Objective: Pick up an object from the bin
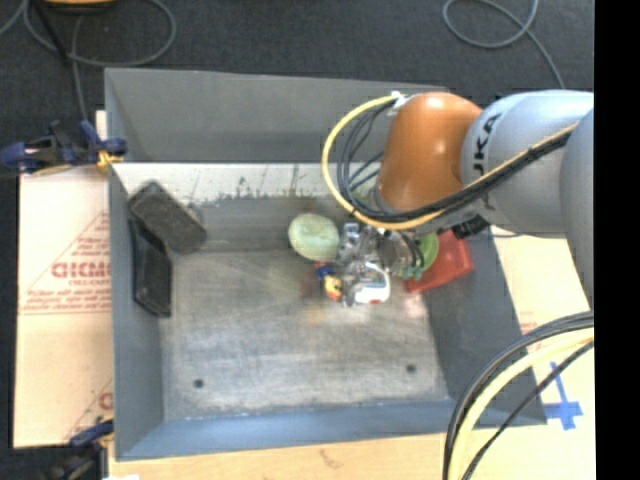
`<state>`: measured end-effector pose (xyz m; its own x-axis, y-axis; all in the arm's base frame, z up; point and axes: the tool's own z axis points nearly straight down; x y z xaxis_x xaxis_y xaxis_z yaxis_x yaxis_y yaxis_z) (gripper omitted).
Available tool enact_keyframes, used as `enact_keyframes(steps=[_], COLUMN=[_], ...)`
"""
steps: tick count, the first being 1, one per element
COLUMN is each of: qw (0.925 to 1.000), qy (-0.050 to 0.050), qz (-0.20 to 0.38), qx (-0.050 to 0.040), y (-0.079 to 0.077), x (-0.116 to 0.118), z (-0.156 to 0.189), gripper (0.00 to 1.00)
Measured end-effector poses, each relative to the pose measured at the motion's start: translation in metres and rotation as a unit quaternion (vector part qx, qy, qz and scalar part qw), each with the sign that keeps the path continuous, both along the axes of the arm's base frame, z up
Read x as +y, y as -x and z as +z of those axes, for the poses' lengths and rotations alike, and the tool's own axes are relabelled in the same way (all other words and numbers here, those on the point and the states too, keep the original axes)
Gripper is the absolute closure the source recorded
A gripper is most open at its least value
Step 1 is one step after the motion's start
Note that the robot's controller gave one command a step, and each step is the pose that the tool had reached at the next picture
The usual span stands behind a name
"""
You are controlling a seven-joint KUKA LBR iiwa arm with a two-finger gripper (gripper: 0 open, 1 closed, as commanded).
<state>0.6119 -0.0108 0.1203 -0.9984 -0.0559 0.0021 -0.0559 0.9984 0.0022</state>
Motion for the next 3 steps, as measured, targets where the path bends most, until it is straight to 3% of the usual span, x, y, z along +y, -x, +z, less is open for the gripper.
enact_keyframes(steps=[1, 2, 3], qw=[1.0, 1.0, 1.0], qy=[0.0, 0.001, 0.001], qz=[-0.002, 0.006, 0.008], qx=[-0.0027, -0.002, 0.0], y=[-0.011, -0.005, -0.005], x=[0.003, 0.0, 0.013], z=[0.043, 0.054, 0.106], gripper=[1.0, 1.0, 1.0])
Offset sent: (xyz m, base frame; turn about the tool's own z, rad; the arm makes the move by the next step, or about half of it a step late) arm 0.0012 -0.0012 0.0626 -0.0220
